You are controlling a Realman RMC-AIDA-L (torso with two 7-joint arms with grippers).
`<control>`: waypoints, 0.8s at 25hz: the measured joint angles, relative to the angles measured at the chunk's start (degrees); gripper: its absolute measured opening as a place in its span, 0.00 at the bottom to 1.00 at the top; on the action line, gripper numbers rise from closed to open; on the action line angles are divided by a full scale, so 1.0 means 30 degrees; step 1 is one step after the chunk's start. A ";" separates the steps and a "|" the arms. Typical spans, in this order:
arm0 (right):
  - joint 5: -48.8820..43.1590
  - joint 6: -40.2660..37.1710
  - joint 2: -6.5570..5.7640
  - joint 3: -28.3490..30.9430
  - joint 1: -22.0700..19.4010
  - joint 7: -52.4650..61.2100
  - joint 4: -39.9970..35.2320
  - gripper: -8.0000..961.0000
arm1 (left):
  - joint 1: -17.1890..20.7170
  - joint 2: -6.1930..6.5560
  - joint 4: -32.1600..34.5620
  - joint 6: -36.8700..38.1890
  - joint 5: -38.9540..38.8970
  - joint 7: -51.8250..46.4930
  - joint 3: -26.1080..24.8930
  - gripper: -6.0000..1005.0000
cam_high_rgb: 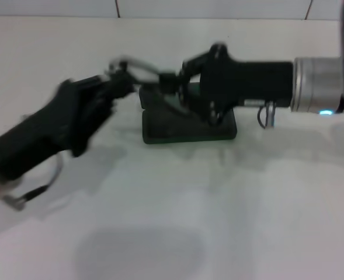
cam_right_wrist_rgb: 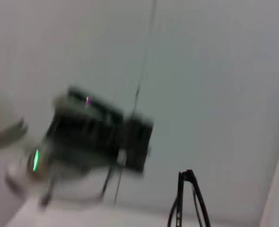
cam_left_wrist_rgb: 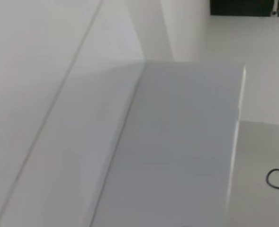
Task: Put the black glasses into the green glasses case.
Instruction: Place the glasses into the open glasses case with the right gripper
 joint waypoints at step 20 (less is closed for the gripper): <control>-1.9894 0.6896 0.0176 -0.4456 -0.2867 1.1683 -1.2311 0.08 | 0.2483 0.0572 0.0536 0.1421 0.0445 0.0244 -0.1944 0.05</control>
